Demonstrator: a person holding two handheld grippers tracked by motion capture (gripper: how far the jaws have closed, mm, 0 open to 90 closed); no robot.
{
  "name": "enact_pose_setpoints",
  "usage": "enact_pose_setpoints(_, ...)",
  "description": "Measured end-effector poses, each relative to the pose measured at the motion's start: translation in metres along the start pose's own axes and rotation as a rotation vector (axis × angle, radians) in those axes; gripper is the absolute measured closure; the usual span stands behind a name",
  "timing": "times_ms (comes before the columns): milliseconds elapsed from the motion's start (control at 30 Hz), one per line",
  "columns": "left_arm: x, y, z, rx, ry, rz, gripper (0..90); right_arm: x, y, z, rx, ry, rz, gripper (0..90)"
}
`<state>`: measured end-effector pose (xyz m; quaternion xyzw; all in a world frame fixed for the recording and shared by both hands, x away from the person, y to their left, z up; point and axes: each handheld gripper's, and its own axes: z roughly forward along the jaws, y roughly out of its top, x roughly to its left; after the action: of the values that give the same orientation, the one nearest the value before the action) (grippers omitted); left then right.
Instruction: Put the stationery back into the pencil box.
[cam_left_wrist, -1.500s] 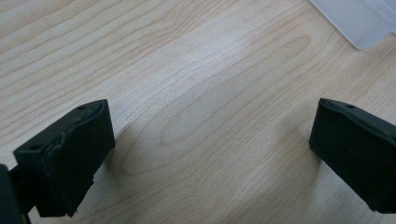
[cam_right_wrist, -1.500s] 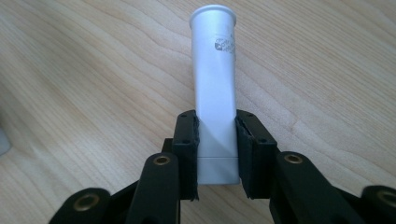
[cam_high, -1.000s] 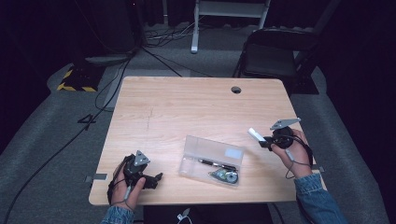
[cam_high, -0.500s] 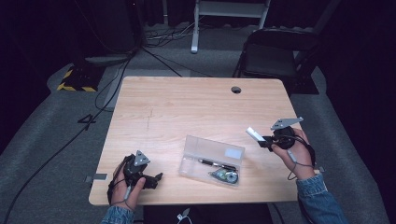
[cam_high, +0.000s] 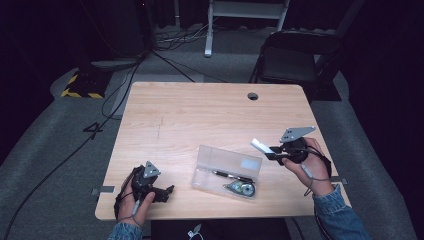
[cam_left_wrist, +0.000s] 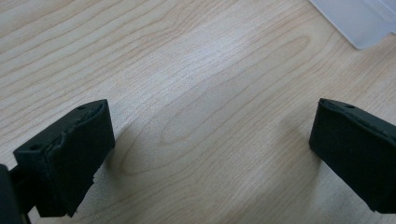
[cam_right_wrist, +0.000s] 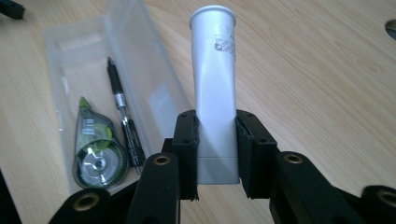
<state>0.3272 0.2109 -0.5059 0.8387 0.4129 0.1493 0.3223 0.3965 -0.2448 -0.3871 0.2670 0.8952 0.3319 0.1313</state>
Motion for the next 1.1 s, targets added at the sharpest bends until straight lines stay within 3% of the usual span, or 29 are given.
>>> enact_pose_setpoints(500, 0.0, 0.0, 0.0, 0.002, -0.001, 0.0, 0.4, 0.037, 0.026, 0.022, -0.002, 0.118, -0.134, 71.0)
enact_pose_setpoints(1100, 0.0, 0.0, 0.0, -0.001, 0.0, -0.001, 0.4, 0.065, 0.034, 0.045, 0.0, 0.195, -0.229, 71.0)
